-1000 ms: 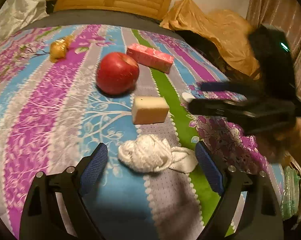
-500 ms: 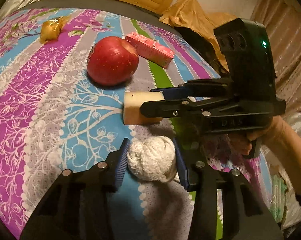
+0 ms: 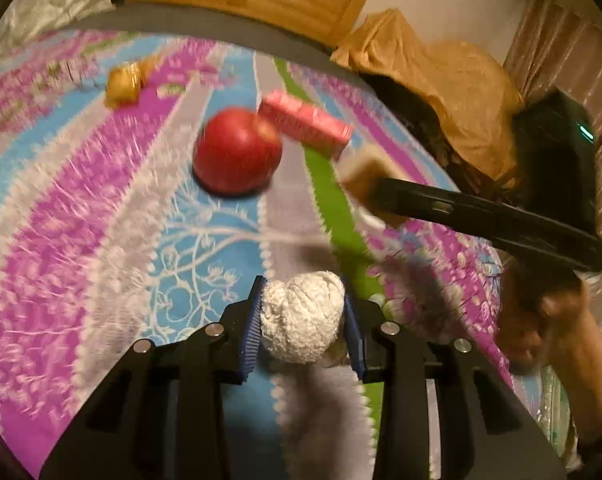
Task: Collect trash
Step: 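Carry the white ball and white sponge over the green bin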
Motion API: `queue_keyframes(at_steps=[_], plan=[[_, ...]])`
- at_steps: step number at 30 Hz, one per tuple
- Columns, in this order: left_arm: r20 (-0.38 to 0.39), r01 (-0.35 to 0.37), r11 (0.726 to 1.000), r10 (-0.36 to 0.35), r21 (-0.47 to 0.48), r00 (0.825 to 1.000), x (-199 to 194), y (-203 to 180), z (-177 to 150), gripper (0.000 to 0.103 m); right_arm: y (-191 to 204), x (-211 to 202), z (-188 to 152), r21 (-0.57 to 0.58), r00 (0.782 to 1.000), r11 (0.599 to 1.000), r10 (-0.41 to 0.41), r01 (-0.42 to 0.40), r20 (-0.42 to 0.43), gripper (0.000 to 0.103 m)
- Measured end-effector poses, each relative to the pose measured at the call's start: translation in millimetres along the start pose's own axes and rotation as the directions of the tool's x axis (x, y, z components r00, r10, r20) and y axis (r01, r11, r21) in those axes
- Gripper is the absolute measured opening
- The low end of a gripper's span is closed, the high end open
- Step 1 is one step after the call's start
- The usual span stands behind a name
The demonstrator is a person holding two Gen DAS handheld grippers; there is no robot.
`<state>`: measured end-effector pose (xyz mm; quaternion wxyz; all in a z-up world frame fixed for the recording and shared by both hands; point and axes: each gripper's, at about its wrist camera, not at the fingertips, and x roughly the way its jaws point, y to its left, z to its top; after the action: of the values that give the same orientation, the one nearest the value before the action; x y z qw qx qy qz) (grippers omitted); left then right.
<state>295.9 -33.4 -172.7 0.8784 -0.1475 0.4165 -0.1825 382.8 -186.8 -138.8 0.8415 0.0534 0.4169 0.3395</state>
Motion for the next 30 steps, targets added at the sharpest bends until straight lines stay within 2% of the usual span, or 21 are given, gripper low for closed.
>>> queue_keyframes(at_steps=[2, 4, 5, 6, 10, 13, 15, 16, 18, 19, 21, 23, 25, 27, 30], plan=[[0.037, -0.041, 0.998, 0.039, 0.049, 0.999, -18.8, -16.7, 2.1, 0.034, 13.2, -40.6, -18.0, 0.052, 0.993, 0.994, -0.102, 0.099, 0.06, 0.036], [0.064, -0.07, 0.995, 0.065, 0.072, 0.996, -35.9, -33.6, 2.9, 0.034, 28.6, -78.2, -40.3, 0.092, 0.972, 0.973, -0.219, 0.211, 0.089, 0.036], [0.07, -0.069, 0.995, 0.064, 0.075, 0.995, -41.1, -39.4, 3.3, 0.034, 38.7, -100.6, -54.7, 0.121, 0.954, 0.956, -0.281, 0.268, 0.104, 0.036], [0.08, -0.069, 0.994, 0.062, 0.08, 0.995, -50.8, -51.2, 3.0, 0.034, 45.6, -118.5, -66.5, 0.15, 0.942, 0.943, -0.315, 0.297, 0.118, 0.036], [0.101, -0.072, 0.989, 0.059, 0.127, 0.993, -73.7, -98.8, 1.5, 0.034, 69.5, -188.7, -118.4, 0.289, 0.907, 0.902, -0.381, 0.321, 0.181, 0.036], [0.105, -0.067, 0.979, 0.047, 0.194, 0.993, -85.6, -139.5, -4.3, 0.034, 86.8, -235.4, -154.5, 0.328, 0.857, 0.855, -0.477, 0.401, 0.196, 0.036], [0.109, -0.049, 0.969, 0.023, 0.242, 0.994, -92.7, -166.1, -8.0, 0.034, 92.1, -261.4, -172.1, 0.354, 0.842, 0.844, -0.493, 0.403, 0.218, 0.036], [0.113, -0.039, 0.96, 0.008, 0.277, 0.994, -97.2, -185.0, -11.5, 0.034, 96.1, -281.4, -181.3, 0.366, 0.826, 0.833, -0.515, 0.416, 0.232, 0.036], [0.113, -0.015, 0.944, -0.024, 0.331, 0.993, -101.9, -217.8, -18.1, 0.034, 102.9, -311.5, -191.1, 0.378, 0.78, 0.8, -0.573, 0.465, 0.252, 0.036], [0.113, -0.006, 0.937, -0.036, 0.349, 0.993, -103.5, -229.7, -21.0, 0.034, 104.1, -324.4, -195.2, 0.386, 0.765, 0.79, -0.589, 0.476, 0.261, 0.036], [0.114, 0.021, 0.914, -0.073, 0.405, 0.991, -107.1, -265.3, -29.6, 0.034, 106.8, -363.1, -209.6, 0.428, 0.715, 0.752, -0.638, 0.501, 0.285, 0.036], [0.105, 0.05, 0.895, -0.108, 0.442, 0.989, -108.9, -292.0, -36.6, 0.034, 109.3, -401.4, -225.1, 0.471, 0.66, 0.704, -0.693, 0.532, 0.29, 0.036], [0.099, 0.076, 0.868, -0.143, 0.49, 0.985, -110.3, -323.8, -45.1, 0.034, 109.9, -431.5, -240.0, 0.507, 0.617, 0.662, -0.734, 0.552, 0.285, 0.036], [0.088, 0.107, 0.835, -0.182, 0.539, 0.979, -111.5, -358.0, -55.1, 0.034, 110.3, -467.4, -260.4, 0.554, 0.556, 0.599, -0.786, 0.578, 0.269, 0.036], [0.073, 0.144, 0.798, -0.229, 0.585, 0.971, -112.6, -395.1, -68.7, 0.034, 109.3, -513.6, -291.8, 0.612, 0.489, 0.523, -0.838, 0.593, 0.243, 0.036]])
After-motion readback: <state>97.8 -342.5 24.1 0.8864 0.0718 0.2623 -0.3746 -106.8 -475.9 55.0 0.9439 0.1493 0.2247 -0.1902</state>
